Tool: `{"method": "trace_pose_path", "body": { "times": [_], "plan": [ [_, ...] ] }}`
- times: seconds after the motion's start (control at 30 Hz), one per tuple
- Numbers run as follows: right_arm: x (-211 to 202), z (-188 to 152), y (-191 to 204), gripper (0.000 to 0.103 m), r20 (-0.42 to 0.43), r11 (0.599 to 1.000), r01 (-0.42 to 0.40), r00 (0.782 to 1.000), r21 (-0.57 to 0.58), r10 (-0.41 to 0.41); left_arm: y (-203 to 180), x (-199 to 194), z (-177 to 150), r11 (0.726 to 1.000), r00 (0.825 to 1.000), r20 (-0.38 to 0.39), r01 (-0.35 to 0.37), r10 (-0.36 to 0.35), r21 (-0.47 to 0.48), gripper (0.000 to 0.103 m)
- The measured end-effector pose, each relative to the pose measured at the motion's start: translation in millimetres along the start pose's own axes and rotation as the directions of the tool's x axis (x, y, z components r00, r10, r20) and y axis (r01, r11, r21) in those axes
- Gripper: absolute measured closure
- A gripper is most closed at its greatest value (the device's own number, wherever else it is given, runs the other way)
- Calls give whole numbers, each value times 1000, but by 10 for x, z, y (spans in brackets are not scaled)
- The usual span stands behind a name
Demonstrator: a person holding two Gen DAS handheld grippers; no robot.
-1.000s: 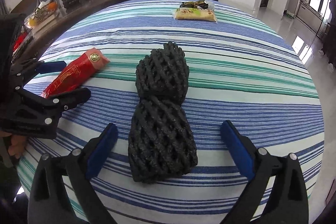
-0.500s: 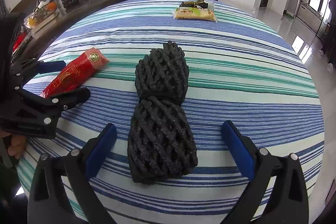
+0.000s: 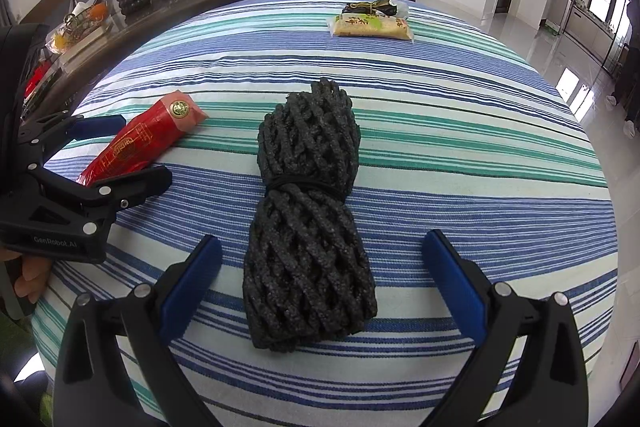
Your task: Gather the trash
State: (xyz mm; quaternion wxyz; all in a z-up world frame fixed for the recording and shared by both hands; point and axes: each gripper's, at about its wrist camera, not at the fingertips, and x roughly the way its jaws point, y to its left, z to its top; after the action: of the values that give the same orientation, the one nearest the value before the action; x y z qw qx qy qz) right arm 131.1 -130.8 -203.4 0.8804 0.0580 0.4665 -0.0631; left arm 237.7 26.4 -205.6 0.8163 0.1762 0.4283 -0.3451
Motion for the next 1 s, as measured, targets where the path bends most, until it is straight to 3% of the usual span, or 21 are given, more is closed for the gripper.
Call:
{"method": "trace_pose_path", "body": {
  "times": [0.3, 0.4, 0.5, 0.63, 0.73, 0.8, 0.83, 0.87, 0.9, 1.0],
  "plan": [
    [-22, 2, -36, 5, -3, 999, -32, 999, 2, 32, 3, -5, -4, 1000, 1000, -1, 7, -7, 8, 4],
    [-97, 111, -158, 6, -96, 997, -73, 992, 38, 76, 22, -43, -5, 995, 997, -54, 66, -62, 74, 5],
    [-242, 281, -198, 6, -135, 994, -95, 986, 59, 102, 59, -163, -13, 984, 985, -72, 160, -155, 78, 5],
    [-225, 474, -26, 10, -220, 996, -86, 972, -3, 83, -20, -242, 42, 982, 986, -80, 156, -148, 107, 10],
    [-81, 496, 62, 26, -264, 998, -54, 964, -23, 46, -67, -224, 68, 982, 981, -107, 168, -159, 85, 24],
    [-17, 463, 60, 63, -280, 998, -59, 959, -14, 53, -119, -188, 50, 987, 985, -126, 130, -117, 95, 44],
    [-24, 424, 49, 68, -277, 998, -66, 959, -4, 62, -139, -175, 32, 988, 985, -136, 117, -103, 100, 54],
    [-60, 399, 30, 69, -262, 998, -66, 963, 1, 63, -162, -175, 15, 990, 987, -135, 97, -82, 104, 74],
    [-133, 362, 9, 70, -239, 998, -67, 969, -1, 65, -175, -202, 1, 991, 990, -123, 82, -69, 110, 82],
    [-456, 255, -137, 70, -163, 996, -86, 983, 16, 87, -273, -354, -6, 985, 986, -98, 141, -131, 97, 86]
  ]
}}
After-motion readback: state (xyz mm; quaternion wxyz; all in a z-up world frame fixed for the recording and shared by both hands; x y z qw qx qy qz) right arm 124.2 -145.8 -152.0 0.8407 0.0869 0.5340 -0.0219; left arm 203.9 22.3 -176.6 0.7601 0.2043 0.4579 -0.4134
